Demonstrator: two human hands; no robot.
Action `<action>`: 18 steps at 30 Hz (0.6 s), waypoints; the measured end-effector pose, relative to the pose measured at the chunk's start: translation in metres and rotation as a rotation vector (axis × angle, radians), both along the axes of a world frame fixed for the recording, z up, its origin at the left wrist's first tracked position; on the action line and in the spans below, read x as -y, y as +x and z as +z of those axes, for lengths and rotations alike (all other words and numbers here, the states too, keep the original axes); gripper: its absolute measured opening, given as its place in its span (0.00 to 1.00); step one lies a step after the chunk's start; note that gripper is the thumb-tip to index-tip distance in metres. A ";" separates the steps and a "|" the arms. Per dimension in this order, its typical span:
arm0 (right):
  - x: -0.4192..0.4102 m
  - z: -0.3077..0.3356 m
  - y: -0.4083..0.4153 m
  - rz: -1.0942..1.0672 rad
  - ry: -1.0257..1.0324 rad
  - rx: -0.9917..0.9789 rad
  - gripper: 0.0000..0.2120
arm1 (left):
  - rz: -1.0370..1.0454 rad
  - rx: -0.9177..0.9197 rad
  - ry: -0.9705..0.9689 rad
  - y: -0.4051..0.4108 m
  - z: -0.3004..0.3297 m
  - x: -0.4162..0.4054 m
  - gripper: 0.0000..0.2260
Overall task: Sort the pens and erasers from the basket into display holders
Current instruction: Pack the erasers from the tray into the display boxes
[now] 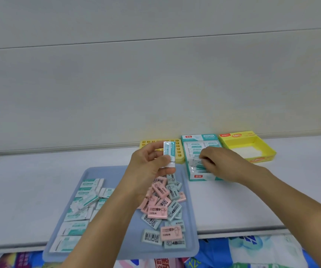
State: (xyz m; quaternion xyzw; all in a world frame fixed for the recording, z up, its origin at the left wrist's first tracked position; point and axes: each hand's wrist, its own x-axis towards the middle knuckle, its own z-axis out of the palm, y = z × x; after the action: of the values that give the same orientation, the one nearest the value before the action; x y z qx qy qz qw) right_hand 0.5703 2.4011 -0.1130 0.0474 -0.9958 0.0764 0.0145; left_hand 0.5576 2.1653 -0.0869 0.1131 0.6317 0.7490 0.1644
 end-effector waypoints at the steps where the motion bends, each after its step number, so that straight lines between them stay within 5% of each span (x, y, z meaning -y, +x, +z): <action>1: -0.002 -0.002 0.000 0.001 -0.087 0.005 0.08 | 0.002 0.006 0.003 0.001 -0.001 0.000 0.13; 7: -0.008 -0.007 0.000 -0.130 -0.469 -0.086 0.06 | 0.027 0.052 0.031 0.005 -0.005 0.000 0.14; 18: 0.002 -0.005 -0.001 -0.031 -0.122 -0.017 0.14 | 0.037 0.096 0.072 0.011 -0.004 -0.007 0.16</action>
State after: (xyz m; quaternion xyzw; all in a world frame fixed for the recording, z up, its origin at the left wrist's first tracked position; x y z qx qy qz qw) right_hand 0.5698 2.3994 -0.1177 0.0318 -0.9898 0.1363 0.0267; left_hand 0.5682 2.1723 -0.0913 0.0714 0.5980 0.7786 0.1766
